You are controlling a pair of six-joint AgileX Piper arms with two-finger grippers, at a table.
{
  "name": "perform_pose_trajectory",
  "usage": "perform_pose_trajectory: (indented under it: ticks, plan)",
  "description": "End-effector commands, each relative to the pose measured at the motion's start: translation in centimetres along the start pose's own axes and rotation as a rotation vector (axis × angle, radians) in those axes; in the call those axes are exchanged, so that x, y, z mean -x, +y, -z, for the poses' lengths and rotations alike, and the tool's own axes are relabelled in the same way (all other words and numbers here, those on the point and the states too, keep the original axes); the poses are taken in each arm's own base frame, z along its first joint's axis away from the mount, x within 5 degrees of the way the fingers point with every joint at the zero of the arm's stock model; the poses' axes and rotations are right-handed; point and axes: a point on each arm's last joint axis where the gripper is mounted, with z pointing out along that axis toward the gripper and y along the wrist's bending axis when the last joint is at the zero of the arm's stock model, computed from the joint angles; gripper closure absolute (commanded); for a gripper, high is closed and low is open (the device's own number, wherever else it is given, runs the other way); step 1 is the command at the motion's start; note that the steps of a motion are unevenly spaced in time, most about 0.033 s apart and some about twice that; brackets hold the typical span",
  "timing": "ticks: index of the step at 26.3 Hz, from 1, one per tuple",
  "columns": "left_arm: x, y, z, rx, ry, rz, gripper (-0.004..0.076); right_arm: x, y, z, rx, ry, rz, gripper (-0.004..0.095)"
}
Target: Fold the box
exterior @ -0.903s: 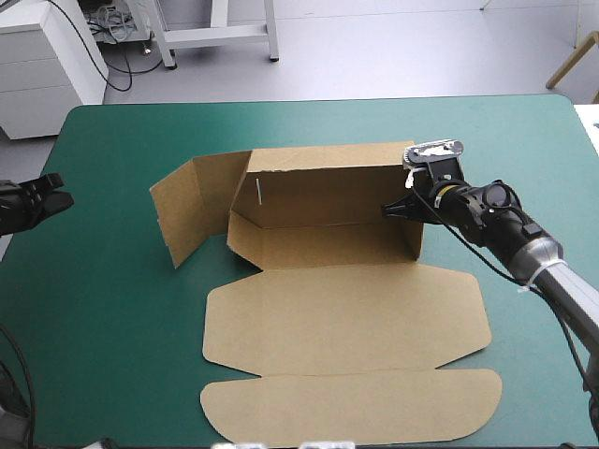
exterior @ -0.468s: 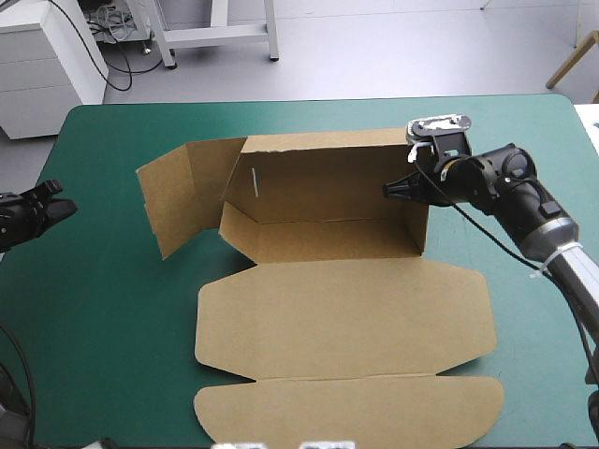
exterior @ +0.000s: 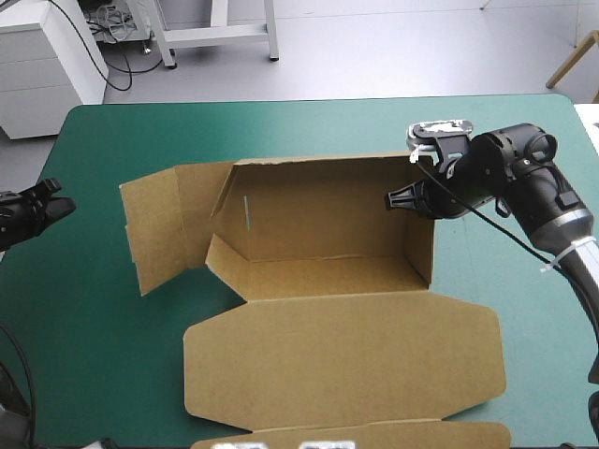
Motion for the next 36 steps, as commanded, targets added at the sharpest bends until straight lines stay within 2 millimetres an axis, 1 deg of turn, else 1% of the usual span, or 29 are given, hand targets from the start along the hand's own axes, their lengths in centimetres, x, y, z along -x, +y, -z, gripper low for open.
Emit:
perform_pose_trajectory:
  ticks: [1, 4, 7, 13, 16, 23, 27, 29, 30, 31, 32, 33, 34, 35, 36]
  plan:
    - [0.6, -1.8, 1.3, -0.054, -0.072, -0.018, 0.0734, -0.8, 0.0, 0.7, 0.019, -0.014, -0.005, 0.0927]
    - [0.6, -1.8, 1.3, -0.054, -0.072, -0.018, 0.0734, -1.8, -0.3, -1.1, 0.011, 0.037, -0.009, 0.0927]
    - [0.6, -1.8, 1.3, -0.054, -0.072, -0.018, 0.0734, -2.1, -0.4, -2.5, 0.010, 0.009, -0.012, 0.0927]
    - [0.6, -1.8, 1.3, -0.054, -0.070, -0.017, 0.0734, -0.6, -0.5, -4.1, 0.005, -0.104, 0.006, 0.0927]
    - [0.6, -1.8, 1.3, -0.054, -0.070, -0.017, 0.0734, 0.0, -0.5, -5.3, 0.001, -0.124, 0.032, 0.0927]
    - [0.6, -1.8, 1.3, -0.052, -0.074, -0.016, 0.0734, 0.6, -0.7, -9.6, -0.016, -0.066, 0.034, 0.0925]
    - [0.6, -1.8, 1.3, -0.053, -0.072, -0.016, 0.0734, 0.8, -0.8, -11.3, -0.018, -0.056, 0.023, 0.0915]
    - [0.6, -1.9, 1.3, -0.058, -0.073, -0.032, 0.0734, 1.0, -0.8, -11.7, -0.015, -0.072, 0.022, 0.0865]
    - [0.6, -1.9, 1.3, -0.063, -0.076, -0.029, 0.0734, 1.2, -0.7, -11.6, -0.014, -0.081, 0.022, 0.0785]
    - [0.6, -1.9, 1.3, -0.062, -0.076, -0.029, 0.0734, 1.4, -0.7, -11.4, -0.013, -0.086, 0.022, 0.0741]
    - [0.6, -1.9, 1.3, -0.062, -0.076, -0.029, 0.0734, 1.8, -0.6, -10.9, -0.011, -0.096, 0.023, 0.0594]
    - [0.6, -1.9, 1.3, -0.062, -0.076, -0.029, 0.0734, 2.0, -0.5, -10.7, -0.010, -0.101, 0.023, 0.0502]
    - [0.6, -1.9, 1.3, -0.062, -0.076, -0.029, 0.0734, 2.6, -0.4, -9.8, -0.008, -0.111, 0.025, 0.0313]
    - [0.6, -1.9, 1.3, -0.062, -0.076, -0.029, 0.0734, 3.3, -0.3, -8.9, -0.006, -0.121, 0.026, 0.0189]
    - [0.6, -1.9, 1.3, -0.062, -0.076, -0.029, 0.0734, 3.8, -0.1, -8.0, -0.004, -0.130, 0.027, 0.0123]
